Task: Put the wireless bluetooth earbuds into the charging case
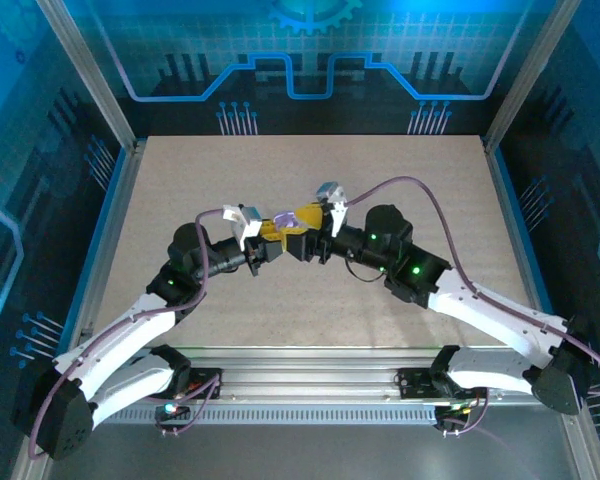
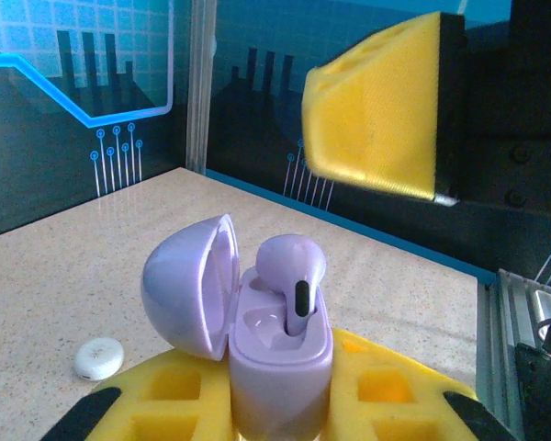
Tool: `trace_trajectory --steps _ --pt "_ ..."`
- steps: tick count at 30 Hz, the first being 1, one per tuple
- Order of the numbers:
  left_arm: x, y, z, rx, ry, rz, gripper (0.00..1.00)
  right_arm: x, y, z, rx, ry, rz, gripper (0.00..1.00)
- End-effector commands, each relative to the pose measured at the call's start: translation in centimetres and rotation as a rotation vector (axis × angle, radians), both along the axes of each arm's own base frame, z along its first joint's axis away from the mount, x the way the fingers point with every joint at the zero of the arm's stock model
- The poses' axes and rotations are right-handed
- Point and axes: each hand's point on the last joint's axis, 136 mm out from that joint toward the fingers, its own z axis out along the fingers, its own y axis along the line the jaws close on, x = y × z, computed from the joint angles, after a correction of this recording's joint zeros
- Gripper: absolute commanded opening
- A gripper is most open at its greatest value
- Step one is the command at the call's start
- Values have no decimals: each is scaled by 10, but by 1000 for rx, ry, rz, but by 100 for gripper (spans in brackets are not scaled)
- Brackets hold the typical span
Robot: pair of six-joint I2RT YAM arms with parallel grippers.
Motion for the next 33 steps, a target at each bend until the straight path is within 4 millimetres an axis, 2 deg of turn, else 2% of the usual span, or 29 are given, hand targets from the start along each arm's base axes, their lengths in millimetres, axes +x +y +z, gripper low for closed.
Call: trace_trajectory --steps 1,9,16,18,25,33 --pt "-1 -1 19 -4 -69 2 16 -3 -12 25 60 8 3 63" --pt "-4 -3 17 8 -78 -21 16 -14 -30 28 -8 -65 79 63" --pt "-14 -6 17 31 -112 -71 16 -51 -37 7 -219 -427 308 66" --pt "-17 -6 16 41 -118 -81 16 -57 -37 0 -260 -487 360 66" --pt "-23 -6 14 64 -128 -103 16 -49 -29 -17 -350 -535 457 64" --pt "-24 -5 15 71 -139 -102 16 -42 -13 -21 -396 -634 502 62"
